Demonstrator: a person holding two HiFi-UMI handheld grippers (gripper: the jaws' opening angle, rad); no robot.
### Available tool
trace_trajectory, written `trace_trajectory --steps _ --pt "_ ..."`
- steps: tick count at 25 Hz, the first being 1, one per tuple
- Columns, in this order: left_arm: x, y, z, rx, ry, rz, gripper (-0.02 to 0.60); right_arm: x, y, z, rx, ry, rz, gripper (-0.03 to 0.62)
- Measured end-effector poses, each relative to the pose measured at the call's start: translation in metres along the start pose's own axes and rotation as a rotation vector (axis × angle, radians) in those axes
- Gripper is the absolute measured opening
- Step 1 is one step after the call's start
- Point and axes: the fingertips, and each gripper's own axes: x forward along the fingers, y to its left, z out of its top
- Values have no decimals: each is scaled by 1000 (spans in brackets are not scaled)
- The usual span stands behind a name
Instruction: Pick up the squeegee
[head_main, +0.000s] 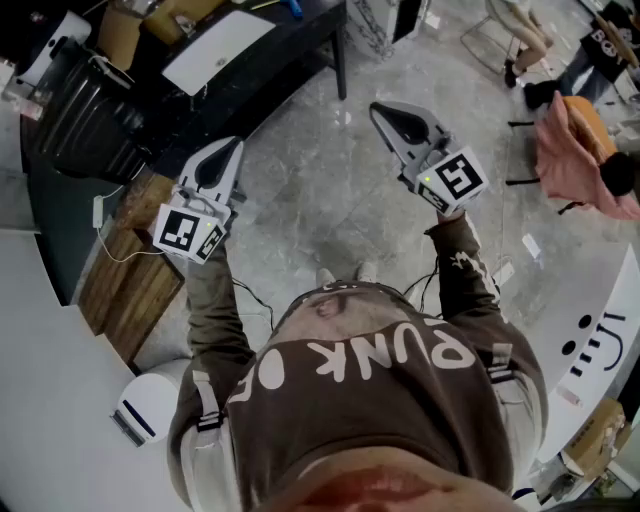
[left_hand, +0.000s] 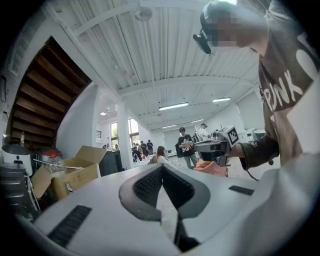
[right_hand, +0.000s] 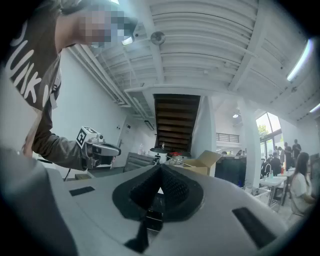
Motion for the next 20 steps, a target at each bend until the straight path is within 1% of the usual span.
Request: trace_trajectory --steps 20 --pt "8 1 -1 0 10 1 2 3 -10 -5 20 -3 -7 9"
